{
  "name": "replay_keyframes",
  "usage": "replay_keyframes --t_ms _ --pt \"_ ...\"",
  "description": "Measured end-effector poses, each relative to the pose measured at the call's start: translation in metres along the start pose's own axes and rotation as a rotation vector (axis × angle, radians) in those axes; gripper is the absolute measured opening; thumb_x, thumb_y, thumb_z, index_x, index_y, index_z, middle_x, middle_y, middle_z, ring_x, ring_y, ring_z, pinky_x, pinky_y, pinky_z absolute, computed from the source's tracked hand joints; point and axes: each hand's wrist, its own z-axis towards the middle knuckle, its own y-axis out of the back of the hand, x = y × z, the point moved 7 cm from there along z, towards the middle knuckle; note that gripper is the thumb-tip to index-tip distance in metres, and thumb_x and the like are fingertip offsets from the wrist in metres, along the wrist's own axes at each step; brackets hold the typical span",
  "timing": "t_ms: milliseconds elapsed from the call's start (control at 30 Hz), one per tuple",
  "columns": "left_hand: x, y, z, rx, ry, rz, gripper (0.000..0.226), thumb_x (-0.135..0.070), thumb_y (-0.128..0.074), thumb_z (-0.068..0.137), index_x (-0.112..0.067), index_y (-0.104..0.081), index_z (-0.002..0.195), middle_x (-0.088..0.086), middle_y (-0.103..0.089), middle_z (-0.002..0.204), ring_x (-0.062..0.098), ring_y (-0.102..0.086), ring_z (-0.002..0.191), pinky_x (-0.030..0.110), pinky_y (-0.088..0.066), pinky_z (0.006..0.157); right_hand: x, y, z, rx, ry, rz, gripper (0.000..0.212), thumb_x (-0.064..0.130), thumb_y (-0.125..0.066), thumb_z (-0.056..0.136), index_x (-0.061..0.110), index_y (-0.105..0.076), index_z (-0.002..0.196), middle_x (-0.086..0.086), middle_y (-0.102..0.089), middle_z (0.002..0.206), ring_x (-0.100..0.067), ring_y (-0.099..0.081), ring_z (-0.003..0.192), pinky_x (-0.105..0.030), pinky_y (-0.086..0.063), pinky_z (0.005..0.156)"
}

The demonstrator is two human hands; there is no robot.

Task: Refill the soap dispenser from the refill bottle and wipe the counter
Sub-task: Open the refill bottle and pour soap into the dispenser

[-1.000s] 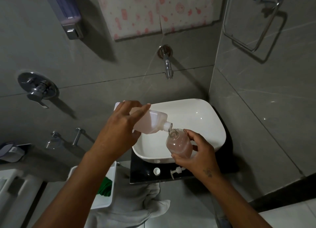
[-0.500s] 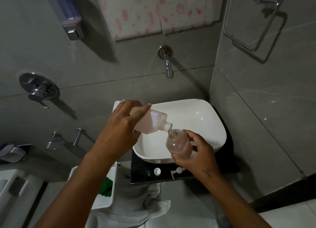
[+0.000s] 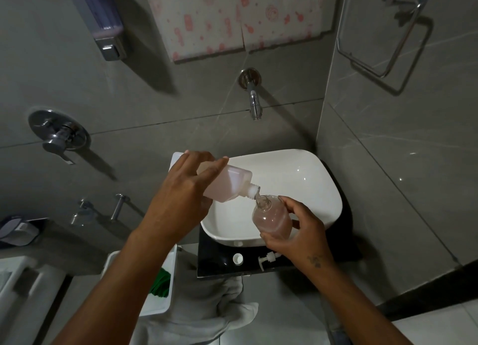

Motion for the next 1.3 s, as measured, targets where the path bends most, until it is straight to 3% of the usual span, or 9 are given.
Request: replay_keyframes --t_ms 633,800,1000,1300 --pt "-0.002 0.004 0.000 -0.041 -0.015 0.040 0.090 0.003 -0.097 0.056 -0.009 -0.063 0.138 0.025 -0.061 0.127 0.048 -0.060 0.117 0.063 -0.054 0.090 -0.008 -0.001 0.000 0.007 0.006 0.010 0.079 0.029 -0.093 0.055 0.028 -0.059 0.127 0.022 -0.063 0.121 0.001 -0.059 0.110 -0.031 -0.055 0.092" --pt "-0.003 0.005 0.000 -0.063 -0.038 0.070 0.090 0.002 -0.097 0.056 -0.010 -0.062 0.138 0.023 -0.061 0.126 0.044 -0.059 0.116 0.058 -0.051 0.098 -0.009 -0.001 0.000 0.003 0.018 0.009 0.079 0.029 -0.094 0.055 0.026 -0.060 0.126 0.018 -0.065 0.120 -0.003 -0.061 0.109 -0.033 -0.055 0.092" --pt "-0.001 0.003 0.000 -0.063 -0.039 0.080 0.092 0.000 -0.098 0.054 -0.010 -0.063 0.138 0.023 -0.061 0.126 0.045 -0.060 0.115 0.060 -0.051 0.096 -0.009 -0.002 -0.001 0.005 0.026 0.018 0.078 0.030 -0.093 0.055 0.033 -0.059 0.125 0.026 -0.063 0.118 0.006 -0.058 0.110 -0.026 -0.054 0.091" --pt "-0.001 0.002 -0.001 -0.075 -0.049 0.109 0.093 -0.002 -0.100 0.052 -0.010 -0.063 0.137 0.025 -0.062 0.125 0.047 -0.061 0.115 0.062 -0.051 0.094 -0.012 -0.002 0.000 0.020 0.031 0.014 0.078 0.033 -0.092 0.056 0.033 -0.058 0.126 0.029 -0.061 0.120 0.005 -0.057 0.111 -0.023 -0.053 0.089"
